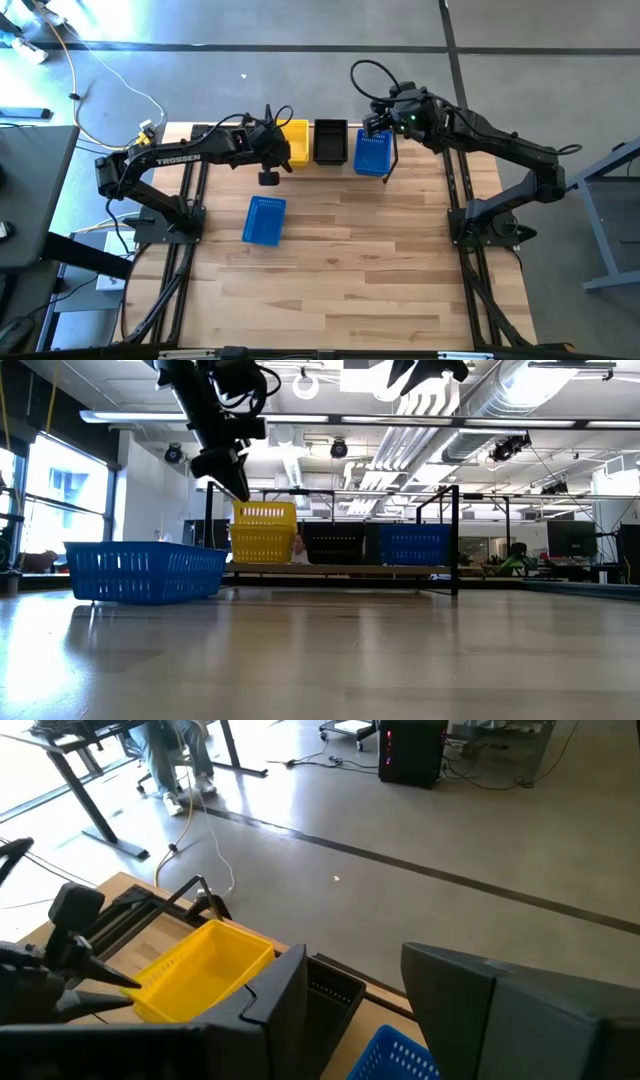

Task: Stack baskets on shelf by color
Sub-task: Stack the yellow bin on top of the other yellow stacked bins on the shelf, then stack the blue bin on top of the other blue stacked bins on the shelf

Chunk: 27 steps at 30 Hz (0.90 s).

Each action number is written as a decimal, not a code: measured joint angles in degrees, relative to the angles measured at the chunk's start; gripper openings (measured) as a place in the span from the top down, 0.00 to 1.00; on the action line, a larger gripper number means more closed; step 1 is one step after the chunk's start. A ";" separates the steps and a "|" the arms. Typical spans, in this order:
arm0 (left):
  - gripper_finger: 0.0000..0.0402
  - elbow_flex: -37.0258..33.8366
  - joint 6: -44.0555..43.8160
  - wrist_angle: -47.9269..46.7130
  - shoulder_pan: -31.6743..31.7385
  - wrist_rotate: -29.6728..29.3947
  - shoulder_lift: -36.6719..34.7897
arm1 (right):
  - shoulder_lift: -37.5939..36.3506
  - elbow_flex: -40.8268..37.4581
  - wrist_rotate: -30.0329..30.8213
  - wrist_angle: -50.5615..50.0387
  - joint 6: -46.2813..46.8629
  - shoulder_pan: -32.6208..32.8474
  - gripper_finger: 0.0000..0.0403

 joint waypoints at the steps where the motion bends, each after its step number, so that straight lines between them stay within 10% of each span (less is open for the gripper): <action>1: 0.81 0.25 -0.81 0.02 0.00 0.04 0.00 | 0.00 0.00 0.00 0.01 0.18 0.00 0.63; 15: 0.69 9.86 -10.61 -16.97 -3.22 12.80 -0.49 | 0.02 0.00 -4.31 0.02 0.50 0.00 0.63; 27: 0.74 1.43 -25.77 -24.02 -13.39 20.69 -6.10 | 0.02 0.00 -5.89 0.02 0.66 0.04 0.63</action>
